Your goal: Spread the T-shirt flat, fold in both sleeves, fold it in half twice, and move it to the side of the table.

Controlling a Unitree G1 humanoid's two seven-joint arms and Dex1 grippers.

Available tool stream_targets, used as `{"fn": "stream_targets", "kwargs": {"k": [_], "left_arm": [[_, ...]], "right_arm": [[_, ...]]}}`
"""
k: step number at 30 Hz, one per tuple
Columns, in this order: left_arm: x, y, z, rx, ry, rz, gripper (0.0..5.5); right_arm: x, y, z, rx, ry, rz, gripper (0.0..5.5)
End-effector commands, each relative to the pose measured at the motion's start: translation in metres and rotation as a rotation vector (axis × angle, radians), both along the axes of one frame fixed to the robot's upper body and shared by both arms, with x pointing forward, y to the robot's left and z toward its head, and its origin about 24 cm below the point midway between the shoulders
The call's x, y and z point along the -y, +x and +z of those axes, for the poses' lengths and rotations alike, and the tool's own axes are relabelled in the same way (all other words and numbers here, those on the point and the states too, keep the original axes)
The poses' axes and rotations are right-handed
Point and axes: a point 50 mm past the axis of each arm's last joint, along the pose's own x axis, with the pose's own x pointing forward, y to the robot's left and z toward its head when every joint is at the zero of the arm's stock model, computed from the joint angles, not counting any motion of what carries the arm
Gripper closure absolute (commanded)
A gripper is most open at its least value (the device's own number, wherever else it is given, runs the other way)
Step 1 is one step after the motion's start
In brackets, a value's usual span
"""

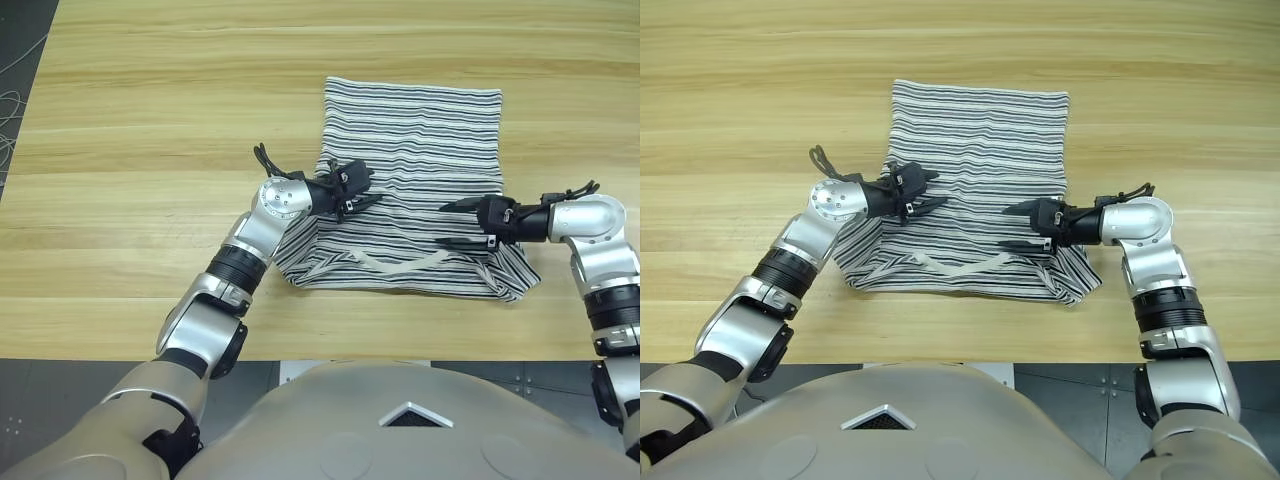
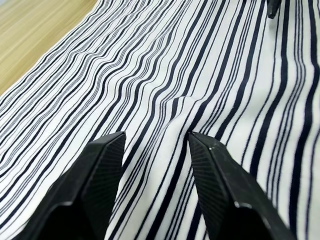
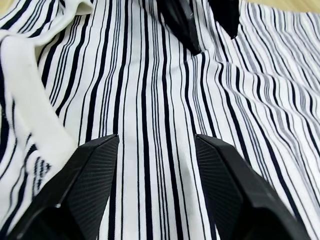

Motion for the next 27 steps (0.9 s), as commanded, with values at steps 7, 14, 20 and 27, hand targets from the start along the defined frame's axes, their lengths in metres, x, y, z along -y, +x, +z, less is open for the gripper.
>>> {"fn": "stream_targets", "kwargs": {"k": [7, 14, 20, 27], "left_arm": [[-0.015, -0.011, -0.021, -0.086, 0.099, 0.003, 3.16], [-0.016, -0.012, -0.021, -0.086, 0.101, 0.001, 3.16], [-0.016, -0.013, -0.022, -0.085, 0.102, 0.006, 3.16], [-0.016, -0.014, -0.022, -0.086, 0.101, 0.01, 3.16]], "right_arm": [[0.004, -0.02, -0.002, -0.148, -0.024, 0.107, 2.7], [-0.002, -0.06, 0.002, -0.423, 0.03, 0.212, 2.7], [0.001, -0.08, 0.007, -0.577, 0.042, 0.223, 2.7], [0.007, -0.088, 0.004, -0.562, -0.046, 0.243, 2.7]]}}
